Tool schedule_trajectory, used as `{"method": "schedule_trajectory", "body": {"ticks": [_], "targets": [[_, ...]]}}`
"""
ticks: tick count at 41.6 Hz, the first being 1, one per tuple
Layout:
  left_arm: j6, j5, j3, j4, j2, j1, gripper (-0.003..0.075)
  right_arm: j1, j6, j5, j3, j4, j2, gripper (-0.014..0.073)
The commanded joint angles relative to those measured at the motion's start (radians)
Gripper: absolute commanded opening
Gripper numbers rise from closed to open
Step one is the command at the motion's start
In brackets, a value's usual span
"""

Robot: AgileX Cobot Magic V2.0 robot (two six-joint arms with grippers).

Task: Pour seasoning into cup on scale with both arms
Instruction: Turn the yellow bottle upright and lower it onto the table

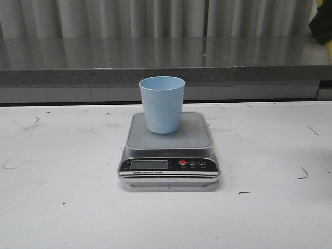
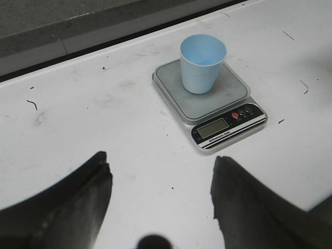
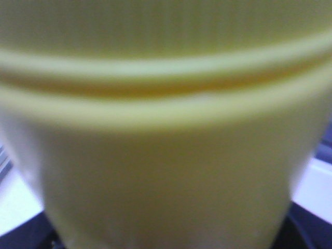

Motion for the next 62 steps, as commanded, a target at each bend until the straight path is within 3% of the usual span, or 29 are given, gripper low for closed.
{"method": "schedule_trajectory", "body": {"ticks": [1, 10, 26, 45, 62], "targets": [[-0.007, -0.07, -0.025, -0.003, -0.001, -0.003, 0.0418, -0.07, 0.013, -0.361, 0.079, 0.086, -0.025, 0.0329], [-0.007, -0.07, -0.025, -0.003, -0.001, -0.003, 0.0418, -0.081, 0.012, -0.787, 0.249, 0.106, 0.075, 0.0329], [-0.007, -0.07, -0.025, -0.003, -0.001, -0.003, 0.0418, -0.081, -0.046, -1.188, 0.246, 0.115, 0.427, 0.0329], [-0.007, -0.07, -0.025, -0.003, -0.001, -0.003, 0.0418, -0.081, -0.046, -1.149, 0.066, 0.146, 0.65, 0.0329], [-0.007, -0.07, -0.025, -0.003, -0.001, -0.003, 0.0418, -0.081, -0.052, -1.157, 0.037, 0.156, 0.73, 0.0334]]}}
